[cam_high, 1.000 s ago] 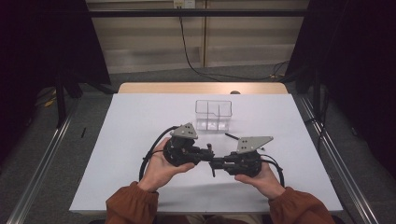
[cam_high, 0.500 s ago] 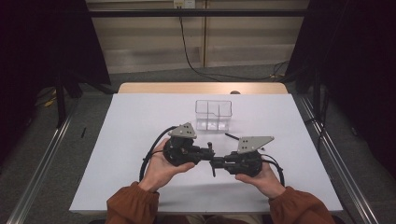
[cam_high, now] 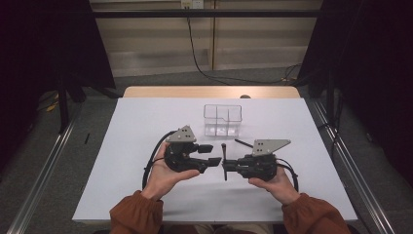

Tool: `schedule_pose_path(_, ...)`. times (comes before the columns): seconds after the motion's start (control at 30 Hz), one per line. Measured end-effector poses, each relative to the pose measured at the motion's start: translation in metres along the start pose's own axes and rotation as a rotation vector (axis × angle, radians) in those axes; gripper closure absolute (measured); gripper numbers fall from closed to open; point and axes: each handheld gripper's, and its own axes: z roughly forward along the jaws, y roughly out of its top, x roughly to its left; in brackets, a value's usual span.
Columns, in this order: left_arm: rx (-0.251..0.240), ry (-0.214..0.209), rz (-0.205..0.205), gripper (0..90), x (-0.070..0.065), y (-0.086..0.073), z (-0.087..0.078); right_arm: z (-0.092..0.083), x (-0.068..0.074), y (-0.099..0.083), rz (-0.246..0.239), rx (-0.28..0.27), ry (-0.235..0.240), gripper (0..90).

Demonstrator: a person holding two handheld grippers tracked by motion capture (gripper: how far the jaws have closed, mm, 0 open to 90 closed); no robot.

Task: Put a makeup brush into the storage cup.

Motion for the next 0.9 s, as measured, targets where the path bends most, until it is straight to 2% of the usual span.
schedule_pose_path(0.07,-0.004,0.02,0.003,39.1,0.0,-0.001,0.0,-0.001,0.0,0.0,-0.001,-0.005,-0.003,84.1)
schedule_pose_path(0.13,-0.02,0.051,0.003,29.8,0.0,-0.001,-0.001,-0.002,0.0,0.0,0.0,-0.007,-0.007,84.1)
schedule_pose_path(0.2,-0.019,0.067,-0.008,24.9,0.002,-0.002,-0.002,-0.003,0.0,0.0,0.001,-0.009,-0.01,84.1)
schedule_pose_path(0.27,-0.035,0.111,-0.004,16.4,0.002,-0.003,-0.004,-0.004,-0.001,0.0,0.005,-0.012,-0.018,84.1)
schedule_pose_path(0.37,-0.057,0.125,-0.021,10.1,0.004,-0.008,-0.007,-0.007,-0.002,0.001,0.006,-0.023,-0.026,84.1)
schedule_pose_path(0.43,-0.072,0.148,-0.021,4.9,0.005,-0.011,-0.01,-0.008,-0.003,0.001,0.011,-0.028,-0.035,84.1)
schedule_pose_path(0.5,-0.085,0.177,-0.029,4.2,0.005,-0.014,-0.013,-0.009,-0.004,0.002,0.012,-0.033,-0.042,84.1)
schedule_pose_path(0.53,-0.084,0.191,-0.015,3.2,0.005,-0.016,-0.014,-0.01,-0.005,0.002,0.012,-0.038,-0.045,84.2)
schedule_pose_path(0.6,-0.063,0.181,0.003,2.9,0.007,-0.02,-0.017,-0.012,-0.006,0.003,0.012,-0.041,-0.052,84.1)
schedule_pose_path(0.7,-0.072,0.209,-0.011,2.5,0.009,-0.026,-0.024,-0.016,-0.009,0.007,0.011,-0.055,-0.068,84.2)
schedule_pose_path(0.77,-0.097,0.22,-0.029,2.9,0.011,-0.03,-0.03,-0.019,-0.012,0.01,0.009,-0.063,-0.083,84.1)
schedule_pose_path(0.87,-0.105,0.272,-0.034,2.3,0.014,-0.035,-0.037,-0.021,-0.016,0.013,0.014,-0.079,-0.095,84.1)
schedule_pose_path(0.9,-0.103,0.266,-0.036,2.3,0.015,-0.036,-0.039,-0.021,-0.018,0.014,0.011,-0.077,-0.103,84.1)
